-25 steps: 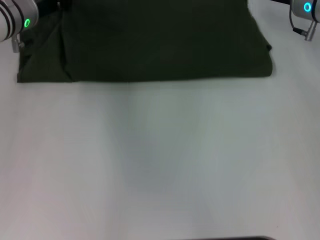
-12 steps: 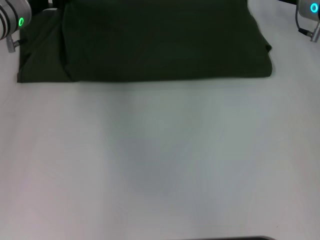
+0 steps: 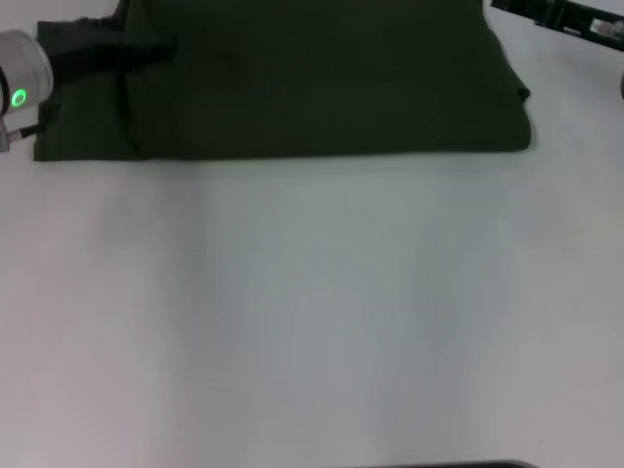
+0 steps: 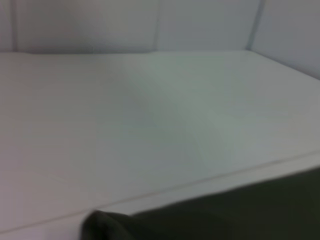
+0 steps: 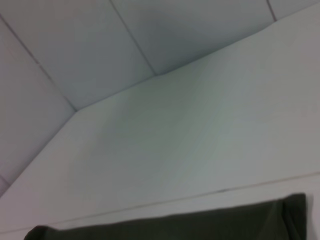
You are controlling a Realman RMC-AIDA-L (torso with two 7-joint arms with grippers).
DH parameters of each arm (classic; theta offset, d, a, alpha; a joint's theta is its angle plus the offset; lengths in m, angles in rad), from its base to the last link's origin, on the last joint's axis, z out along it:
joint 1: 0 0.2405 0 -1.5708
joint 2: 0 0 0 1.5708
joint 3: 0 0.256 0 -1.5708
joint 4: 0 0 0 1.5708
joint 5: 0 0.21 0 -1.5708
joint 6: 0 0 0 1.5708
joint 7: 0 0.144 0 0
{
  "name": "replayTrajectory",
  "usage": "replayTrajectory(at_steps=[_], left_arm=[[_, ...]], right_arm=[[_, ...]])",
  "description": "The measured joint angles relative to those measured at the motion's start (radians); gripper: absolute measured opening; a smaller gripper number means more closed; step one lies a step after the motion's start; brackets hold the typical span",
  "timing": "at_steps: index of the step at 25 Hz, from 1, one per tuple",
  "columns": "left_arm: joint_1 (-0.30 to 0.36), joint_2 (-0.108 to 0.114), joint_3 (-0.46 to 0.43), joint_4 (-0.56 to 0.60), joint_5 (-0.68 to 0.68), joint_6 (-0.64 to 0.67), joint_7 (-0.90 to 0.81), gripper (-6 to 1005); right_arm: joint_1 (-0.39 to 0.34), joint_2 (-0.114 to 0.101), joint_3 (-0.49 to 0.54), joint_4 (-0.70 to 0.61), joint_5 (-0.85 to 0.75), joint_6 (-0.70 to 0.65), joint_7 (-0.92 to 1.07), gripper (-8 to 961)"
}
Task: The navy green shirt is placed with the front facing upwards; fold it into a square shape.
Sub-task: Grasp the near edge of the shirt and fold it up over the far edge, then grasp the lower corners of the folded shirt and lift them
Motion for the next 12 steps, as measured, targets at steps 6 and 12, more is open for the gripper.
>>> replayTrajectory(at_steps=[6, 12], left_arm=[[0.042, -0.001, 0.018, 0.029, -0.015, 0.097, -0.002, 884], [0.056, 0.003, 0.017, 0.048, -0.025, 0.144, 0.008, 882]], right_arm=[[-0.064, -0.050, -0.003, -0.008, -0.017, -0.128, 0.093, 707], [-0.083, -0.100, -0.005, -0.008, -0.071, -0.215, 0.195, 704]])
